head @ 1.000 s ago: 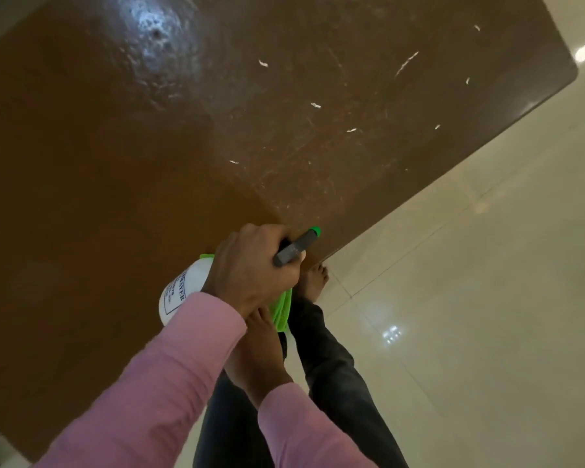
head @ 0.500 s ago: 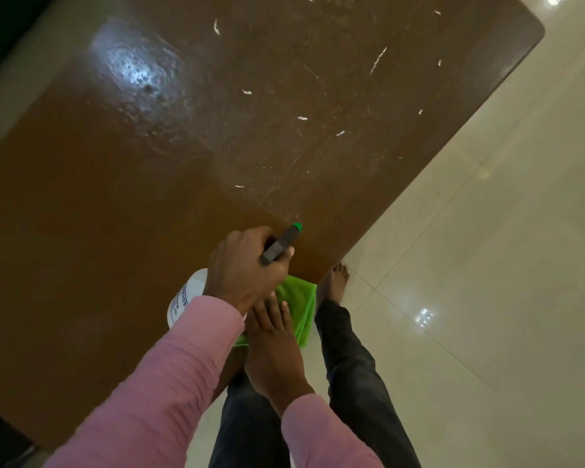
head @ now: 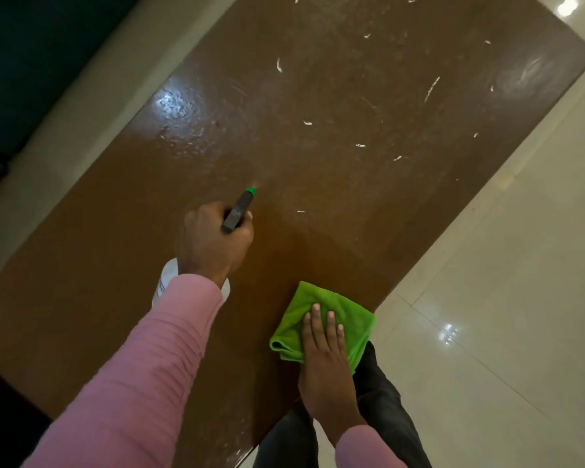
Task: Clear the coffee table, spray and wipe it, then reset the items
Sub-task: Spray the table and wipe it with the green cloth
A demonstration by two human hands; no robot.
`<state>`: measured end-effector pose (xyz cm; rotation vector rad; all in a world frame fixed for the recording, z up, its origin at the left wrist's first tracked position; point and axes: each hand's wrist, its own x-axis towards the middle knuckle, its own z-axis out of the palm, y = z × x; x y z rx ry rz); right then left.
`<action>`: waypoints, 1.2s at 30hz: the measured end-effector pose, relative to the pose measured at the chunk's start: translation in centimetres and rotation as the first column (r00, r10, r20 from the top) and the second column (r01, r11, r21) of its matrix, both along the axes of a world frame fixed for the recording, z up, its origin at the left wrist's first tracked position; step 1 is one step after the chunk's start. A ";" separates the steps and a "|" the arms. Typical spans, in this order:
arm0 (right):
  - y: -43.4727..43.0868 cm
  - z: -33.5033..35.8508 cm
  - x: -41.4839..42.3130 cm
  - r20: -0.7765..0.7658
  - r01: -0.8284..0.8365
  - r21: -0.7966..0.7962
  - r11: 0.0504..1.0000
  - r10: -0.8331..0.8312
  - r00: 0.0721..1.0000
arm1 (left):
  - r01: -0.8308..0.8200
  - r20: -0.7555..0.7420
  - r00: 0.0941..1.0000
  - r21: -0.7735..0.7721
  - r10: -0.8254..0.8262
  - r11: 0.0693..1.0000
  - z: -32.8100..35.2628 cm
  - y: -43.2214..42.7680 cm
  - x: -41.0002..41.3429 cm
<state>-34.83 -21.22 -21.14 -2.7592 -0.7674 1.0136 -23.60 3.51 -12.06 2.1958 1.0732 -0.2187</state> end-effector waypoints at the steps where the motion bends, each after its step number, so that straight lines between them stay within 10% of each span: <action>1: -0.1 -0.1 0.0 0.017 -0.005 0.010 1.000 0.004 1.000 | -0.006 0.019 1.000 -0.004 0.006 1.000 -0.2 0.2 0.0; 13: -2.5 -1.2 26.7 0.140 0.387 0.016 0.922 -0.385 0.912 | -0.009 0.177 0.983 -0.196 0.045 0.981 -1.6 -5.0 -3.0; 22: -1.7 0.0 2.4 -0.008 0.156 0.172 0.973 -0.157 0.988 | -0.033 0.212 0.975 -0.169 0.069 0.985 -2.2 -5.5 -1.7; 32: 1.4 -1.8 32.6 0.135 0.282 0.100 0.954 -0.294 0.946 | 0.078 0.240 0.970 -0.147 -0.041 0.986 -3.2 -5.6 -1.3; 36: 3.8 -1.5 27.7 0.223 0.242 0.103 0.965 -0.260 0.940 | 0.068 0.280 0.960 -0.186 -0.014 0.980 -3.1 -5.2 -1.5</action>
